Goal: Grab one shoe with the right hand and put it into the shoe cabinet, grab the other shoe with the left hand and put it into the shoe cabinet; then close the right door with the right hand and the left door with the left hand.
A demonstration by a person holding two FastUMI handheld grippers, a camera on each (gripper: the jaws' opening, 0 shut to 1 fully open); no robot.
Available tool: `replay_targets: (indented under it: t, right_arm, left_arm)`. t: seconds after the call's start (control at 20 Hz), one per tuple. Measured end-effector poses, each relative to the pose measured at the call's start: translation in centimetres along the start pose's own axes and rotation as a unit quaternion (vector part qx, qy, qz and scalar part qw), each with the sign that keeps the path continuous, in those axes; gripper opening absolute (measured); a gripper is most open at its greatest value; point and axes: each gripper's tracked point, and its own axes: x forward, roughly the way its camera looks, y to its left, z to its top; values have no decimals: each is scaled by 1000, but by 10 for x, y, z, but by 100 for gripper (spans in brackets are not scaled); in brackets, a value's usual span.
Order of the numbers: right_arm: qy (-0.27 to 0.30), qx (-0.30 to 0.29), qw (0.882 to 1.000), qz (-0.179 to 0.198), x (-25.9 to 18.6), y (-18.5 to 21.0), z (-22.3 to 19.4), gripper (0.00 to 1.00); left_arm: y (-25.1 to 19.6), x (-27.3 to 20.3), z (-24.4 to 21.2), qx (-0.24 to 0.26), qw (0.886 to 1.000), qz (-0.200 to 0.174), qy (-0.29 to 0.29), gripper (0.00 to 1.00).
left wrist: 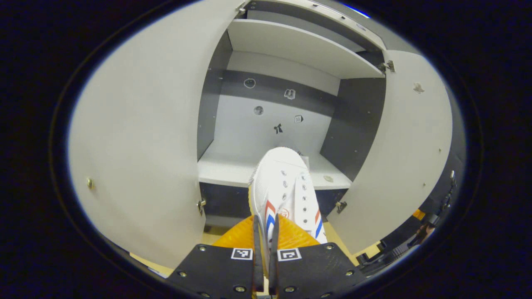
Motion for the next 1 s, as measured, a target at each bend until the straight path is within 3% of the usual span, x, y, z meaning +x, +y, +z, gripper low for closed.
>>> replay_targets:
  t: [0.45,0.55,0.75,0.85,0.9,1.0]
  right_arm:
    - [-35,25,998,-48,0,-56,22,98]
    - [-45,22,995,-81,-1,-79,27,98]
    - [-65,44,991,-106,-12,-102,36,98]
    - [-66,47,990,-116,-15,-111,34,98]
    - [-64,47,990,-118,-14,-113,31,92]
    - [-58,49,990,-122,-14,-115,24,98]
  left_arm:
    - [7,54,65,-3,997,19,-78,5]
    - [9,64,74,2,996,23,-89,7]
    - [17,93,79,3,995,35,-92,7]
    - [12,104,79,-9,996,23,-90,7]
    - [10,110,78,-16,996,15,-85,6]
    - [10,111,72,-25,998,10,-65,7]
